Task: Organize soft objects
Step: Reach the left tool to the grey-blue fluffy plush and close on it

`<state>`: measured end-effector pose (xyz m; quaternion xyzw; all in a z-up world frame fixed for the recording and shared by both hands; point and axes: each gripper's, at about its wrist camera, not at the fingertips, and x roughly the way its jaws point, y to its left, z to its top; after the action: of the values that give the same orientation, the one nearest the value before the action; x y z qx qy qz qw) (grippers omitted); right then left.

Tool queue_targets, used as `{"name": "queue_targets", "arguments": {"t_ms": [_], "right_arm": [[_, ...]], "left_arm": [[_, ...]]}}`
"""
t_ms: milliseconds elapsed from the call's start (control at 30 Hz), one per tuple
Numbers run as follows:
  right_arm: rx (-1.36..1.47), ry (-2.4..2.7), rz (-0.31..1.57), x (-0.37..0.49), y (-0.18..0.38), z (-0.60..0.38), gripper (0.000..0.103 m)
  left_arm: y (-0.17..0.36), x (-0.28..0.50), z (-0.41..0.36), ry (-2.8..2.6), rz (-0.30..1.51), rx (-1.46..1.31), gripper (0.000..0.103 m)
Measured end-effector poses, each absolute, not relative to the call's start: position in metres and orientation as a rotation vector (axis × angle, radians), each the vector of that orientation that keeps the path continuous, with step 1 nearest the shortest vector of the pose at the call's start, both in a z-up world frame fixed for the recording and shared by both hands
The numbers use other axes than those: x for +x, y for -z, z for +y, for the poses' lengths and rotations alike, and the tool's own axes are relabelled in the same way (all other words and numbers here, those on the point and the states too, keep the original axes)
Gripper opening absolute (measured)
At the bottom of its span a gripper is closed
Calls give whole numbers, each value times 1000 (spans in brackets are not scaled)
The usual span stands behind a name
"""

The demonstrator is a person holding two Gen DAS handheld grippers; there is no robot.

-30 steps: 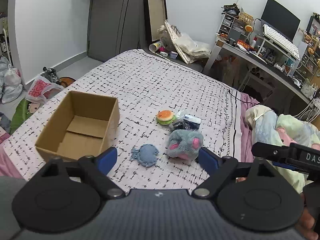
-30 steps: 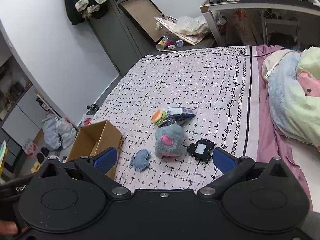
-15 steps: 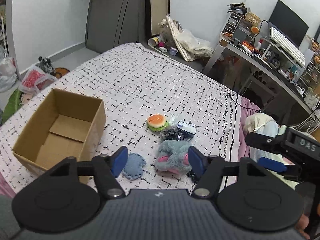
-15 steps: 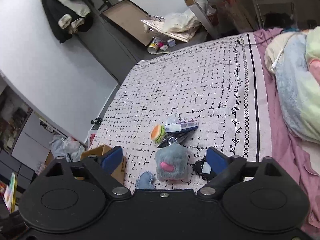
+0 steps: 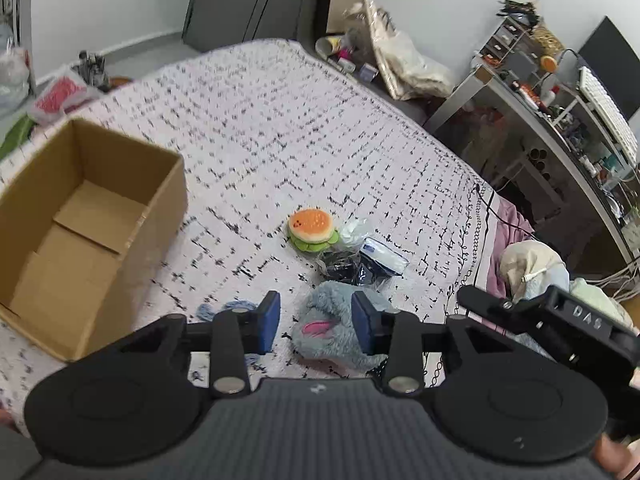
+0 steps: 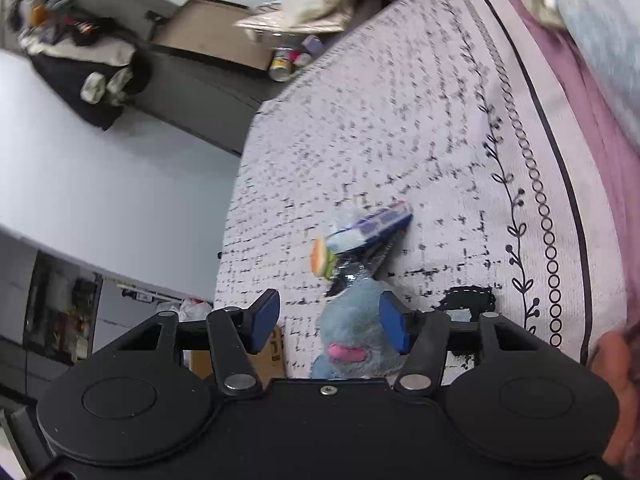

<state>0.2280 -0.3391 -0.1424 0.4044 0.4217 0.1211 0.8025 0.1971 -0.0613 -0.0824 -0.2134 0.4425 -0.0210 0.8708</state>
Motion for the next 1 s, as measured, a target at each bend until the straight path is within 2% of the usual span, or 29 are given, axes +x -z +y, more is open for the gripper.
{"name": "queue_targets", "arguments": {"t_ms": [167, 233, 367, 533, 733, 767, 833, 1000], "right_arm": [[934, -252, 954, 241, 168, -342, 53], [944, -245, 974, 246, 176, -341, 52], [973, -253, 1010, 254, 189, -338, 50], [969, -218, 1023, 261, 199, -336, 40], [993, -222, 1072, 266, 214, -330, 38], [999, -230, 1078, 266, 215, -328, 34], [1010, -253, 1080, 265, 214, -325, 30], [970, -290, 1046, 260, 201, -323, 28]], "left_arm": [[105, 221, -66, 41, 970, -496, 35], [115, 230, -67, 40, 992, -526, 30], [130, 243, -71, 41, 1013, -572, 29], [146, 256, -76, 46, 1045, -644, 29], [160, 260, -78, 36, 1063, -738, 29], [161, 259, -78, 28, 1061, -744, 29], [162, 257, -77, 19, 1058, -756, 21], [150, 249, -77, 27, 1017, -742, 18]]}}
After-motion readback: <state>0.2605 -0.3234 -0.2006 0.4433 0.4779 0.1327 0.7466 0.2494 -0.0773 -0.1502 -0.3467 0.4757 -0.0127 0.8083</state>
